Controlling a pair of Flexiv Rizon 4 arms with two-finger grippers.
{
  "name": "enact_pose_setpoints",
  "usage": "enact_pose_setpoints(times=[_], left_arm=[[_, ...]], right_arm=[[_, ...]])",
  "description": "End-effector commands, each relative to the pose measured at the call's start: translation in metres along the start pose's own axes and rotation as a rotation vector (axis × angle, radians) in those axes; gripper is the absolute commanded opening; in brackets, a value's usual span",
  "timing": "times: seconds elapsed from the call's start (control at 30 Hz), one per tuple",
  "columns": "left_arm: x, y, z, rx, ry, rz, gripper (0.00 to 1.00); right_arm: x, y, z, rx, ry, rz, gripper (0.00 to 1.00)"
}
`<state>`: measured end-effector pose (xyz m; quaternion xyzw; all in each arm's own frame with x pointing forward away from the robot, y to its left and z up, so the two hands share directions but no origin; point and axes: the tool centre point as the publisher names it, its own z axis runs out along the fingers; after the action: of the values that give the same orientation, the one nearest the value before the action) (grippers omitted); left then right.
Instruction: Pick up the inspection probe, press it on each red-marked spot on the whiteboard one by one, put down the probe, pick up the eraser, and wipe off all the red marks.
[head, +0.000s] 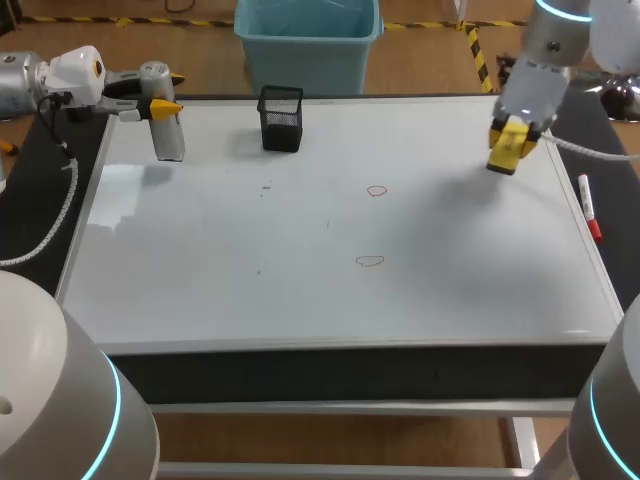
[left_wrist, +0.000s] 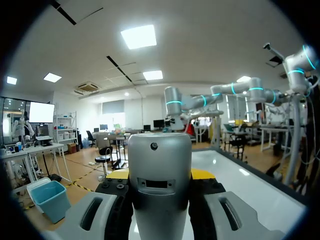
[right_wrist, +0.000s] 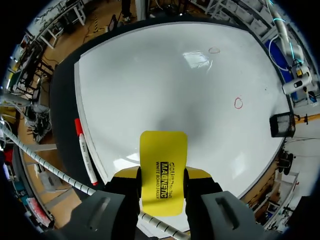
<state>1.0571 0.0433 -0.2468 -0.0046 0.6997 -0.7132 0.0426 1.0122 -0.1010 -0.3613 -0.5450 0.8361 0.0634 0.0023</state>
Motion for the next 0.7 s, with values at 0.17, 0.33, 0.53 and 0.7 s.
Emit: enact_pose_setpoints(times=[0.17, 0.33, 0.53, 0.7], left_arm=[[-0.002, -0.001, 0.000, 0.000, 0.005, -0.001, 0.00], [-0.002, -0.001, 0.000, 0.000, 0.005, -0.001, 0.00], [-0.002, -0.001, 0.000, 0.000, 0.005, -0.001, 0.00], [-0.002, -0.001, 0.000, 0.000, 0.005, -0.001, 0.00]], right_arm=[[-0.059, 0.060, 0.006, 0.008, 0.016, -0.097, 0.00], [-0.098, 0.090, 0.016, -0.008, 0.022, -0.194, 0.00], [-0.138, 0.118, 0.034, -0.045, 0.018, -0.286, 0.00], [-0.158, 0.123, 0.053, -0.048, 0.046, -0.343, 0.00]])
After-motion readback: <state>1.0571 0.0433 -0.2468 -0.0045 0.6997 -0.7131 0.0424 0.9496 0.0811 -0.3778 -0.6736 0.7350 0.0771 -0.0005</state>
